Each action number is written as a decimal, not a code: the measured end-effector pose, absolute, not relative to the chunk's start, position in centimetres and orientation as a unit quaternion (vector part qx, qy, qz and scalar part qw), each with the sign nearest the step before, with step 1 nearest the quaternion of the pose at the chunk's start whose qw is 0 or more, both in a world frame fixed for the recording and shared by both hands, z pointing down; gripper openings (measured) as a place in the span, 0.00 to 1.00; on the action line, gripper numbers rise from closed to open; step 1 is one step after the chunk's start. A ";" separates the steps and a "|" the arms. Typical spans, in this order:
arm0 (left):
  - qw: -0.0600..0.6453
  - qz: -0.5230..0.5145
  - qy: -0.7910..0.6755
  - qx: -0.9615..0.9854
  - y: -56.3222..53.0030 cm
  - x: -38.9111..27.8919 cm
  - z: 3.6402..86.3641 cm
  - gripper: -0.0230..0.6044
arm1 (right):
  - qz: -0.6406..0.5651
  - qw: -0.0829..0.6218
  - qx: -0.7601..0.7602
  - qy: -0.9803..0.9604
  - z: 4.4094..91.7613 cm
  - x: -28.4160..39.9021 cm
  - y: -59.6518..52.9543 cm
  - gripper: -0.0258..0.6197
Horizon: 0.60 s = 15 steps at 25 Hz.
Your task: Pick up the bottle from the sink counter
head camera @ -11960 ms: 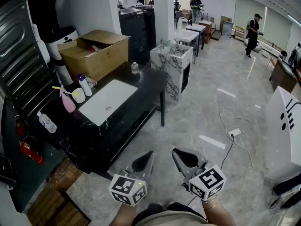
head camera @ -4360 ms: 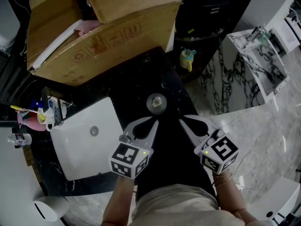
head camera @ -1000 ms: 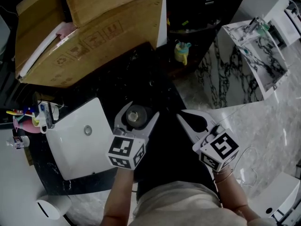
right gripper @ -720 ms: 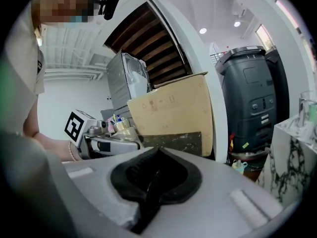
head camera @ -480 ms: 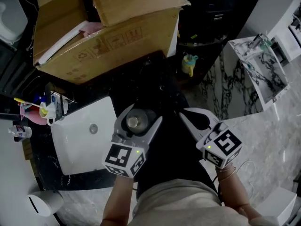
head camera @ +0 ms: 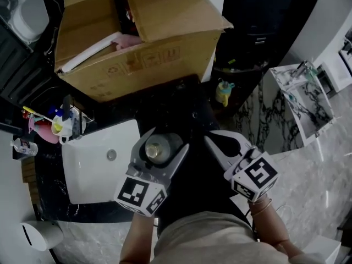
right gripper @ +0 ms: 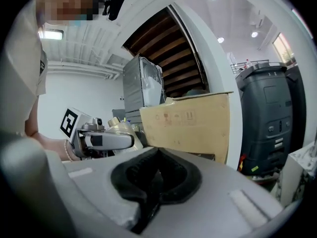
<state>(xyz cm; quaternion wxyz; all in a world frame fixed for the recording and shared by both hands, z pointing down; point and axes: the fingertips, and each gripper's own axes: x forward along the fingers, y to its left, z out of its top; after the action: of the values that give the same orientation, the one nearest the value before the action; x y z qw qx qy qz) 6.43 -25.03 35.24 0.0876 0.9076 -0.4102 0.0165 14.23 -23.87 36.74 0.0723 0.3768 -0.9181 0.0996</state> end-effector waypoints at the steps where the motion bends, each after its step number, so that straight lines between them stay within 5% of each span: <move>1: 0.083 0.013 -0.409 0.908 -24.9 6.4 34.9 0.58 | 0.098 0.071 0.368 -0.922 36.5 13.9 -23.8 0.04; 15: 0.024 -0.020 -0.400 0.916 -22.0 5.5 30.6 0.58 | 0.040 -0.009 0.319 -0.947 31.5 10.9 -23.0 0.04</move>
<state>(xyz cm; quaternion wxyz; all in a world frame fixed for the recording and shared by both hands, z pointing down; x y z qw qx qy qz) 5.50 -21.98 30.56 0.0244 0.9161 -0.3998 -0.0200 10.91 -22.95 31.53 -0.0085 0.3187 -0.9470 0.0404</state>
